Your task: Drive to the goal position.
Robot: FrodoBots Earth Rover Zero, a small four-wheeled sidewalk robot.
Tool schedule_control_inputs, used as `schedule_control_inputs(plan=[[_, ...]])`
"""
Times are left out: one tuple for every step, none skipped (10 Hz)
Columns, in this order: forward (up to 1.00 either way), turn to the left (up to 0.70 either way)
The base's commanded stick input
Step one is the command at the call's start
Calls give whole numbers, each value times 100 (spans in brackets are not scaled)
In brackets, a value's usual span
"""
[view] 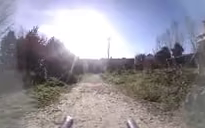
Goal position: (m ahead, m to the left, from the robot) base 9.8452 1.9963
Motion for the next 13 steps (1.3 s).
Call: schedule_control_inputs(plan=[[50,0],[50,0],[50,0],[50,0],[50,0],[50,0],[50,0],[50,0],[50,0],[50,0],[50,0],[50,0],[50,0]])
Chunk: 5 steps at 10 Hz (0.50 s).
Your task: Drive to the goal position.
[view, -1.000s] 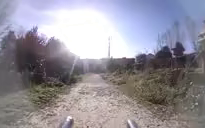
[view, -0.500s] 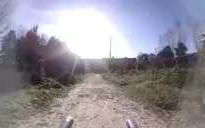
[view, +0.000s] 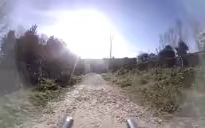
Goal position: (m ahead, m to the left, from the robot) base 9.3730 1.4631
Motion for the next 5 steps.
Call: schedule_control_inputs(plan=[[50,0],[50,0],[50,0],[50,0],[50,0]])
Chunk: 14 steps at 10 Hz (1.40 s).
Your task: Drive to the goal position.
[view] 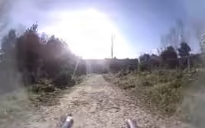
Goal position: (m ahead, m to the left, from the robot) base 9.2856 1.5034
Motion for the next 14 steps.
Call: schedule_control_inputs(plan=[[50,0],[50,0],[50,0],[50,0],[50,0],[50,0],[50,0],[50,0],[50,0],[50,0],[50,0],[50,0],[50,1],[50,9]])
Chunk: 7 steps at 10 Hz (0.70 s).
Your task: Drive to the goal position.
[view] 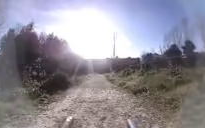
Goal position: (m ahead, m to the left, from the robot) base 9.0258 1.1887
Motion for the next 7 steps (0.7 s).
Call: schedule_control_inputs(plan=[[50,34],[50,16],[50,0],[50,0],[50,0],[50,0],[50,0]])
